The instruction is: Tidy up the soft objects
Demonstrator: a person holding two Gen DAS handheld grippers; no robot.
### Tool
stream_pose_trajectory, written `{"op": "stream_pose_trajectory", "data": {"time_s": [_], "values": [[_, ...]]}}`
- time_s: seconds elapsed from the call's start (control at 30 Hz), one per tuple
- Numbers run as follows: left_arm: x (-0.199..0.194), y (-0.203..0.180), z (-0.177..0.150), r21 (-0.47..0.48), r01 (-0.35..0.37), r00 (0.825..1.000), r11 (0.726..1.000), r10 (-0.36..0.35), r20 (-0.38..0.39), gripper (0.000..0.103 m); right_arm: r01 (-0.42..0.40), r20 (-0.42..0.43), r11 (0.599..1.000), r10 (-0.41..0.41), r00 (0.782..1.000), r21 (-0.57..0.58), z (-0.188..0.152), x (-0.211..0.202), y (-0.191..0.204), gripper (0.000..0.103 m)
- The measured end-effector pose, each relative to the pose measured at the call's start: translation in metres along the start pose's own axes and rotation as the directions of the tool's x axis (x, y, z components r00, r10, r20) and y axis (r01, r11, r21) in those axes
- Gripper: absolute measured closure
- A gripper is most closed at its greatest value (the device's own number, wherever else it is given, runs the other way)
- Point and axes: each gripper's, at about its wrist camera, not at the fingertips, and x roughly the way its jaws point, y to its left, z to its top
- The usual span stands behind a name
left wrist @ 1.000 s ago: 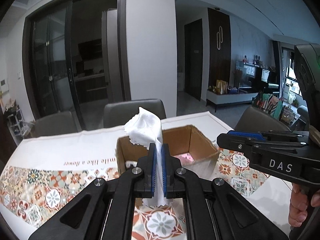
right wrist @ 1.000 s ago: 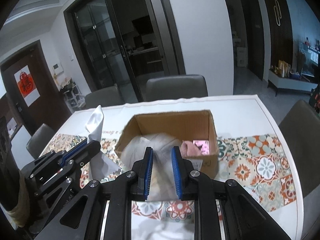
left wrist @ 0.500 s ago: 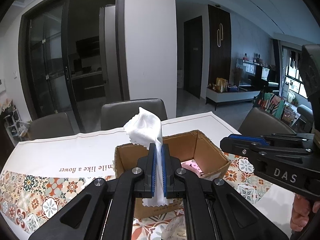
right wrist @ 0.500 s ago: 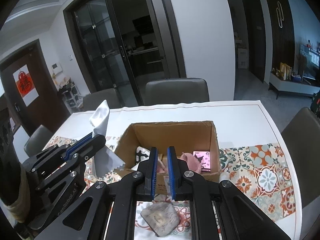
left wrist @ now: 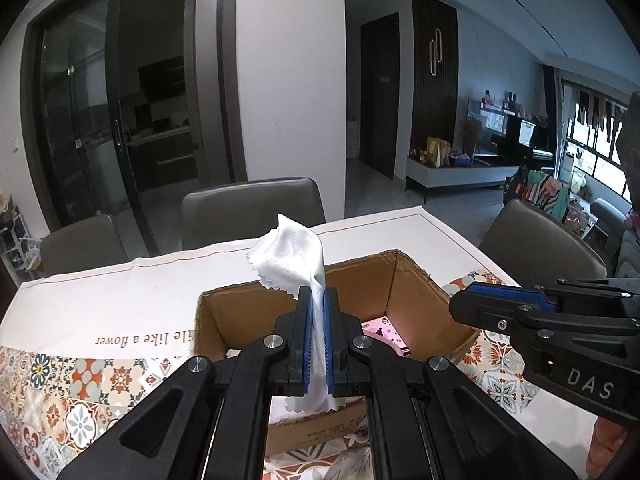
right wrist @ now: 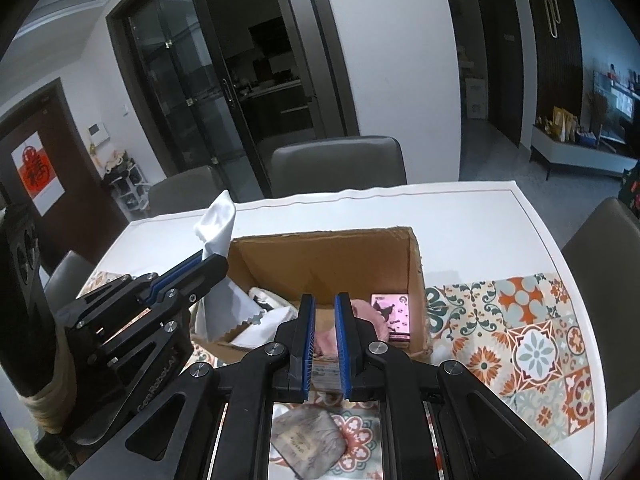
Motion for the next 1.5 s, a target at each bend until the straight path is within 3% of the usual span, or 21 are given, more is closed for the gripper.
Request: {"op": "stream_pose_trajectory", "data": {"time_s": [0.27,0.33,0.4,0.63,1.3,1.5], "values": [[0.028,-0.004,0.002,0.004,0.019,0.999,1.0,-0.019,-0.044,0.095,0.014,-0.033,1.0,-0.013,0.999,0.027,0.003,0.018,-0.013,0.091],[0.031,-0.004,0.002,0.004,0.019,0.999,1.0,-0.019,-0.049,0.088,0.018,-0.039,0.999,-0.016,0.999,0.03,0.003,0.021,-0.014,0.091],[0.034,-0.003,0.002,0.002,0.022,0.998,1.0,-0.022,-0.053,0.07,0.019,-0.045,0.999,-0.017,0.999,0.032,0.004,0.024,-0.015,0.091],[0.032,-0.002,0.0,-0.003,0.011,0.998,1.0,-0.011,-0.057,0.062,0.025,-0.061,0.999,-0.023,0.998,0.043,0.001,0.029,-0.017,0.091],[-0.029,0.007,-0.035,-0.069,-0.168,0.982,0.983,0.16,-0.105,0.045,-0.036,-0.11,0.998,0.041,0.993,0.047,-0.032,0.021,-0.004,0.089],[-0.039,0.006,-0.054,-0.065,-0.199,0.973,0.978,0.189,-0.135,0.044,-0.05,-0.147,0.997,0.057,0.988,0.053,-0.051,0.022,-0.001,0.082]]}}
